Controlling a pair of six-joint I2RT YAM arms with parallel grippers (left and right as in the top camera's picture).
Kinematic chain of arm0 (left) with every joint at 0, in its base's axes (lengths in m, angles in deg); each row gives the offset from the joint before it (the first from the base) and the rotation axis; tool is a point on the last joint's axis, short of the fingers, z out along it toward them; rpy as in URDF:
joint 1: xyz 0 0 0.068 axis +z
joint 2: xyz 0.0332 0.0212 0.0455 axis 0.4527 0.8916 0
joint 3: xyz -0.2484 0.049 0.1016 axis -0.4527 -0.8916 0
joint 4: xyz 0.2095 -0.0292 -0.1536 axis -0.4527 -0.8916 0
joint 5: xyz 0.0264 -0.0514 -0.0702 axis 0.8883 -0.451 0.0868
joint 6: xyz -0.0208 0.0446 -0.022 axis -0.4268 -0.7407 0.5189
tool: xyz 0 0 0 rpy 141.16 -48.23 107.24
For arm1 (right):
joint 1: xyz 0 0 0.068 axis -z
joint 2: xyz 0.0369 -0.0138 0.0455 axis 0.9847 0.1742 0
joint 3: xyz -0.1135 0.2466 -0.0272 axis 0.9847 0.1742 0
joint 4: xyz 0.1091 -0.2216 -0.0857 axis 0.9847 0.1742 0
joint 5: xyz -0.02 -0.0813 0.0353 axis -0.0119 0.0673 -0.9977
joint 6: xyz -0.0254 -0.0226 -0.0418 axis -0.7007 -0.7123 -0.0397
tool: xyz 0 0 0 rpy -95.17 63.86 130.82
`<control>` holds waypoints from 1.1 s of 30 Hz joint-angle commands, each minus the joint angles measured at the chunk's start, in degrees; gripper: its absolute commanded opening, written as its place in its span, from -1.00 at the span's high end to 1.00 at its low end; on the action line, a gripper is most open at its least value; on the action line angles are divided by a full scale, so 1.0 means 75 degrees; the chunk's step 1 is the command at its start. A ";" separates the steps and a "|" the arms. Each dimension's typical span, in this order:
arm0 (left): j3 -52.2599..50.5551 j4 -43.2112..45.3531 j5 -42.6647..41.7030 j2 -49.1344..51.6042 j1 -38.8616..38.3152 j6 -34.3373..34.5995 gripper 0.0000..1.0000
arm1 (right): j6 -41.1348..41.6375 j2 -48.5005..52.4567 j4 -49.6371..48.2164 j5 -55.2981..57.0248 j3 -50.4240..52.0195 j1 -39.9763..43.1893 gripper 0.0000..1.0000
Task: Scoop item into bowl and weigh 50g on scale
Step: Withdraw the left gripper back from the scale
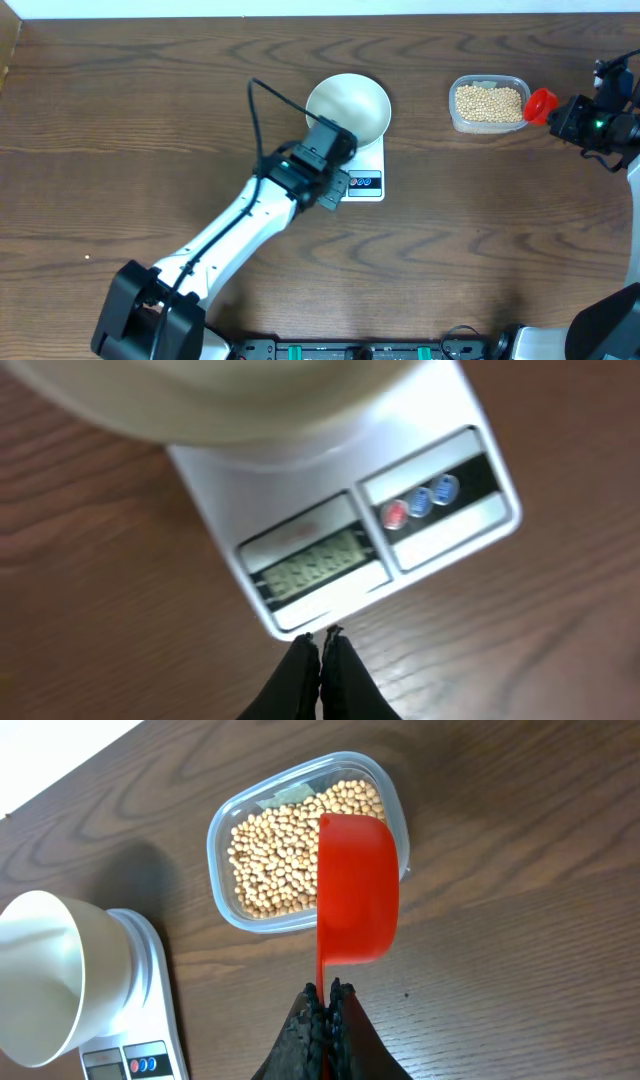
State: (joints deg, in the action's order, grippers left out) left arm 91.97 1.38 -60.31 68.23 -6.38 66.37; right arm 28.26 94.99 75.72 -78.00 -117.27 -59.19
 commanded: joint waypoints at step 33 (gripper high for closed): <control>-0.4293 0.2970 -0.0560 -0.3171 0.1259 0.0455 0.85 | -0.0044 -0.0102 -0.0204 0.0000 0.0233 -0.0032 0.98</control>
State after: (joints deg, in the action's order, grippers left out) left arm 59.71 22.30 -63.45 42.18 2.82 73.32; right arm 28.26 94.99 74.04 -78.00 -115.94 -59.19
